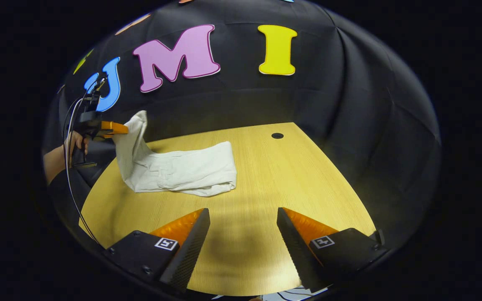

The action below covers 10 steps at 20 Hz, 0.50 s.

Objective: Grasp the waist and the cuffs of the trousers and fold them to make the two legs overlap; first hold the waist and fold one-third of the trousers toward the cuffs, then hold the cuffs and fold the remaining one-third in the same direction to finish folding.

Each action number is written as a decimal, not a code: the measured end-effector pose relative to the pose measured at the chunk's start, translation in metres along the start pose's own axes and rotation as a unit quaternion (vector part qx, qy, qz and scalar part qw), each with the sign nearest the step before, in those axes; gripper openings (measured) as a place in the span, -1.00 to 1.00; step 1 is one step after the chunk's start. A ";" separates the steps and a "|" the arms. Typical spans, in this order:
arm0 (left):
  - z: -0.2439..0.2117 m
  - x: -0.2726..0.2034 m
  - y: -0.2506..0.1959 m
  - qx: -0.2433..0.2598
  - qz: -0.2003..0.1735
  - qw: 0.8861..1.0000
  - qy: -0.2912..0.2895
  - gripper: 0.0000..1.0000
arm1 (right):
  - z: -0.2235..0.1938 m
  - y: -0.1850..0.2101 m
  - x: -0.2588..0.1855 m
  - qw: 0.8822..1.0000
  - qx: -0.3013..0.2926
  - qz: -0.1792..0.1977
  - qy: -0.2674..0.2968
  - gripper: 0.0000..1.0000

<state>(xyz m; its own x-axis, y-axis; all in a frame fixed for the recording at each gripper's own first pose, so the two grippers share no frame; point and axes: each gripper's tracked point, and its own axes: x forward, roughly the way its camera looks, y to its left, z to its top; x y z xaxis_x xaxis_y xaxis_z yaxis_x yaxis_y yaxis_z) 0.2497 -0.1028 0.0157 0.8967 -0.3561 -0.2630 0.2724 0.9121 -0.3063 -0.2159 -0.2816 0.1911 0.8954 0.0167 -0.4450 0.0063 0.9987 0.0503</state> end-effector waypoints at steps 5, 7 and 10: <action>-0.015 0.019 -0.076 -0.024 -0.027 0.999 0.008 -0.89 | 0.001 -0.029 0.000 1.000 0.000 0.018 0.005 0.98; -0.018 0.024 -0.102 -0.031 -0.034 0.999 0.008 -0.89 | 0.002 -0.044 -0.001 1.000 -0.002 0.020 0.004 0.99; -0.023 0.032 -0.143 -0.042 -0.047 0.998 0.007 -0.89 | -0.001 -0.065 -0.002 1.000 -0.001 0.025 0.007 0.98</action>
<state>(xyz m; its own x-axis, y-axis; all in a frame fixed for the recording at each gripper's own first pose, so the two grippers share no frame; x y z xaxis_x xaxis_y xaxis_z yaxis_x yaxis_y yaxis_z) 0.2312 -0.2487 0.0304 0.8632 -0.4433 -0.2414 0.3250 0.8540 -0.4063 -0.2185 -0.3468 0.1882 0.8885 0.0669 -0.4540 -0.0392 0.9968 0.0700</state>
